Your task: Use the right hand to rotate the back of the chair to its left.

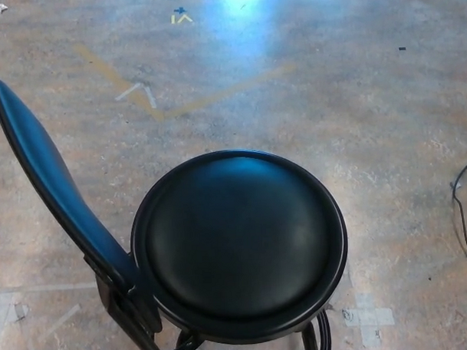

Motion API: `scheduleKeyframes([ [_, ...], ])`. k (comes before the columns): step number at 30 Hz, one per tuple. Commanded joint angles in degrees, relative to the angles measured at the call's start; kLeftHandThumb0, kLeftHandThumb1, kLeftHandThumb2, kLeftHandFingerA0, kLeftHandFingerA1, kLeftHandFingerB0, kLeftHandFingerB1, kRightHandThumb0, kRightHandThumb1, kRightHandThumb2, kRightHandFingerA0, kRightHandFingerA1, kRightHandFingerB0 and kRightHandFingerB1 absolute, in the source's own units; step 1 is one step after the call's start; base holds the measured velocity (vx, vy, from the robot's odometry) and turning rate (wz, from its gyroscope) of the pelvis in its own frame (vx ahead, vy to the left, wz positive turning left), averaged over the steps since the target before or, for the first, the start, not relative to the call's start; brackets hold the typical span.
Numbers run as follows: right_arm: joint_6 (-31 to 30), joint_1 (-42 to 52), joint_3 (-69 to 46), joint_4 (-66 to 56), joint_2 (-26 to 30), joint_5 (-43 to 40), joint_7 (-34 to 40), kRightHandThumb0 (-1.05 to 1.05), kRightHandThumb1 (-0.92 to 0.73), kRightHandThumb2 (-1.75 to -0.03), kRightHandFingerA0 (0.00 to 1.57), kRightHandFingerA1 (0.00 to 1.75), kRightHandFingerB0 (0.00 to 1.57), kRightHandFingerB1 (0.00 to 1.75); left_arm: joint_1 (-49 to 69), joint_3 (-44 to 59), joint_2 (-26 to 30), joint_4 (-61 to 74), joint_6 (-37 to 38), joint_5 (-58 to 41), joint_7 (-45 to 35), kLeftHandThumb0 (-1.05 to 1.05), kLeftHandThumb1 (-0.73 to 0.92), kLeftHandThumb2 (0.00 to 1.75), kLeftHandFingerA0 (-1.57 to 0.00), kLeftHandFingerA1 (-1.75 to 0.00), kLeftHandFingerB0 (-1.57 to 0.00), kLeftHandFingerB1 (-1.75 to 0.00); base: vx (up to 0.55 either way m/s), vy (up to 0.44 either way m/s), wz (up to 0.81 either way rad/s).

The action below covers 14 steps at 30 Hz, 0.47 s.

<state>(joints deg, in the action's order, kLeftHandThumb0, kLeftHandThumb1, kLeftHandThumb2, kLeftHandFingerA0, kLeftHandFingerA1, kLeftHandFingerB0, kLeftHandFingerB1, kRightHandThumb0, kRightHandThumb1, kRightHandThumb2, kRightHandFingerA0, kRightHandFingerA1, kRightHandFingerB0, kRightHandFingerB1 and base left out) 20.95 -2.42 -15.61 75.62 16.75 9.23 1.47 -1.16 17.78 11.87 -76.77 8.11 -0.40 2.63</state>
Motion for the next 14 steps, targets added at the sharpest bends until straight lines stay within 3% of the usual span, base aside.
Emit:
scheduleKeyframes([
  [1,-1.47,-0.75,-0.17,0.47,-0.15,-2.09,0.99,-0.35,-0.54,-1.1,0.0,0.48,0.0,0.47,-0.08,2.48,-0.17,-0.17,0.51,-2.77,-2.75,-0.51,0.84,0.65,-0.68,-0.55,-0.62,-0.49,0.0,0.0,0.0],
  [3,-1.31,-0.82,-0.09,0.5,-0.24,-2.23,0.96,-0.35,-0.54,-1.1,0.0,0.48,0.0,0.47,-0.34,2.76,-0.18,-0.11,0.69,-2.57,-2.39,-0.53,0.84,0.65,-0.73,-0.63,-0.66,-0.5,0.0,0.0,0.0],
  [9,-1.18,-0.78,0.22,0.4,-0.43,-2.67,0.66,-0.35,-0.54,-1.1,0.0,0.48,0.0,0.47,-0.7,2.28,-0.34,0.06,1.69,-1.38,-1.6,-0.52,0.81,0.64,-0.75,-0.64,-0.7,-0.53,0.0,0.0,0.0],
  [11,-1.12,-0.99,0.21,0.39,-0.49,-2.82,0.63,-0.35,-0.54,-1.1,0.0,0.48,0.0,0.47,-0.89,1.76,-0.37,-0.06,1.1,-0.82,-0.68,-0.51,0.82,0.64,-0.67,-0.55,-0.63,-0.5,0.0,0.0,0.0],
  [14,-1.0,-1.05,0.53,0.4,-0.41,-2.64,0.8,-0.35,-0.54,-1.1,0.0,0.48,0.0,0.47,-0.93,1.2,-0.36,-0.13,0.84,-0.46,-0.22,-0.52,0.82,0.64,-0.7,-0.6,-0.64,-0.5,0.0,0.0,0.0],
])
